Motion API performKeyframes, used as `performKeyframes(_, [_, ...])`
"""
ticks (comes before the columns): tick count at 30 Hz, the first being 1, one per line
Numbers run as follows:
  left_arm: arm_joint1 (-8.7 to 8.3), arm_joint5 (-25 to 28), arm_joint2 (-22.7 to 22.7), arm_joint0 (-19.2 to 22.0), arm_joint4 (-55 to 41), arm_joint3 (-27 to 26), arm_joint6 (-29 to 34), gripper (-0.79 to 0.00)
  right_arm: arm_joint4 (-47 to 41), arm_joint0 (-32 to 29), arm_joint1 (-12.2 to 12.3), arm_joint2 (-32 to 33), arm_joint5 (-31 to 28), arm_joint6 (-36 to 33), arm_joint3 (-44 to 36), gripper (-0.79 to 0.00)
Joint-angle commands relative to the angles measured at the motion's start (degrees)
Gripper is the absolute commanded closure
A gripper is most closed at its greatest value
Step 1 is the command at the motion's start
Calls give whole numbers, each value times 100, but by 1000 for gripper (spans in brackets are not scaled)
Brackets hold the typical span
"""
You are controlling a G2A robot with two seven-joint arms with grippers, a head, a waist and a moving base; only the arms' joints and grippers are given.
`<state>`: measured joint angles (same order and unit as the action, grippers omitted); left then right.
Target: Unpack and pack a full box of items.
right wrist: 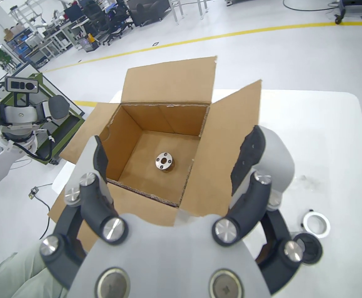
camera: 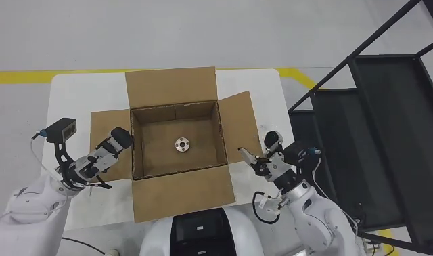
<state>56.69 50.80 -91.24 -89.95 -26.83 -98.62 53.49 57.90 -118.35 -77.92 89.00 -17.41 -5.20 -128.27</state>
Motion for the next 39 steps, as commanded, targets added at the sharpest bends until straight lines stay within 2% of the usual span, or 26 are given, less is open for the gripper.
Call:
performKeyframes(1, [0, 0, 0, 0, 0, 0, 0, -785, -147, -144, 15, 197, -57, 40, 110, -785])
performKeyframes(3, [0, 0, 0, 0, 0, 0, 0, -785, -403, -201, 30, 342, -201, 74, 281, -785])
performKeyframes(7, [0, 0, 0, 0, 0, 0, 0, -785, -593, -71, 66, 482, -145, -425, 781, -785])
performKeyframes(14, [0, 0, 0, 0, 0, 0, 0, -785, -690, 157, 77, 552, 318, -488, 1427, -785])
performKeyframes(17, [0, 0, 0, 0, 0, 0, 0, -785, -514, 204, 93, 547, 376, -553, 1572, -785])
performKeyframes(20, [0, 0, 0, 0, 0, 0, 0, -785, 73, 236, 146, 494, -70, -678, 1672, -785])
performKeyframes(24, [0, 0, 0, 0, 0, 0, 0, -785, 459, 300, 183, 455, -128, -892, 1821, -785])
performKeyframes(33, [0, 0, 0, 0, 0, 0, 0, -785, 1062, 713, 145, 47, 1393, -1628, 1941, -785])
performKeyframes(39, [0, 0, 0, 0, 0, 0, 0, -785, 1246, 1103, 113, -263, 2044, -2185, 2136, -785])
